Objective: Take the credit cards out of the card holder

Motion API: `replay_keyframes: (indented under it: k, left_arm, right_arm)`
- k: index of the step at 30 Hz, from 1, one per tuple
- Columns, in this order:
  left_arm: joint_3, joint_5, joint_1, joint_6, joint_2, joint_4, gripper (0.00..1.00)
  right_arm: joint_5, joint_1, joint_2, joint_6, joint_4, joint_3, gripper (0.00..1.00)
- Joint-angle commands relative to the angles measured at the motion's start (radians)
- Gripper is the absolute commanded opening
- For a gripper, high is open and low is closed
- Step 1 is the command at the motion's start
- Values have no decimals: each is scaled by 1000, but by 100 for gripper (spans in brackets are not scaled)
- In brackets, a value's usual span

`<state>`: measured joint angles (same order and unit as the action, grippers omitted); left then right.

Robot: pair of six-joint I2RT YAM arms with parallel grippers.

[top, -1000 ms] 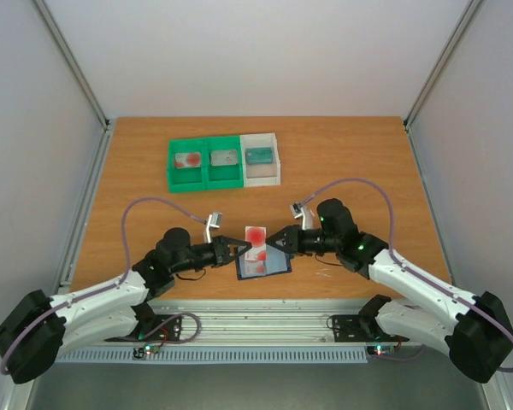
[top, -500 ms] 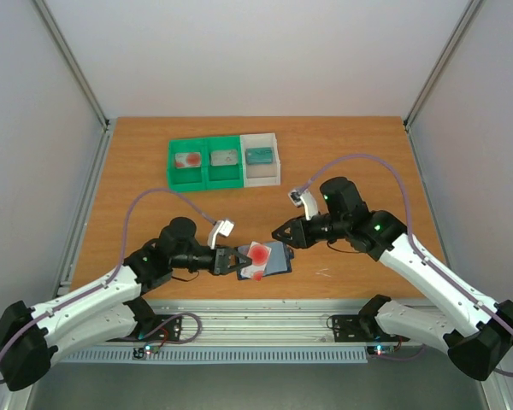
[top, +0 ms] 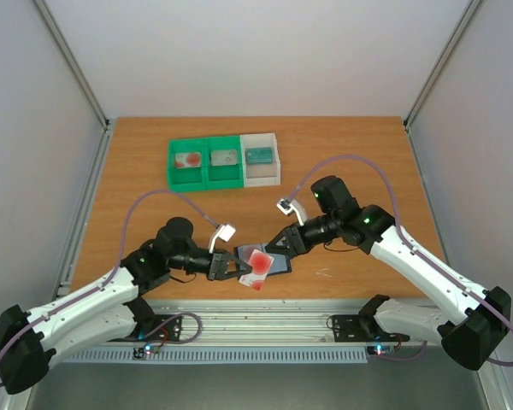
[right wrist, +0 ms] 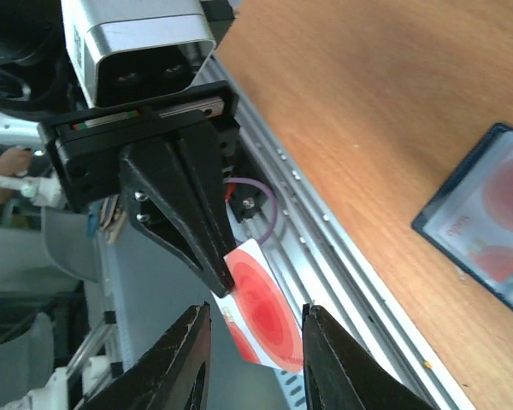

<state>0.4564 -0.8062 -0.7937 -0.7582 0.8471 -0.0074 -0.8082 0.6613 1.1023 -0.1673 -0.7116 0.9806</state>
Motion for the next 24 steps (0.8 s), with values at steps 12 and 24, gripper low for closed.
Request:
replay_keyframes:
  k: [12,24]
  left_arm:
    - [12,-111,-4,-29,-21,142,0]
    - [62,60,-4,-8,-86,23,46]
  right_arm:
    - [-120,66,75,35,78,-2,23]
    - [-42,69,16,135,188,-66,1]
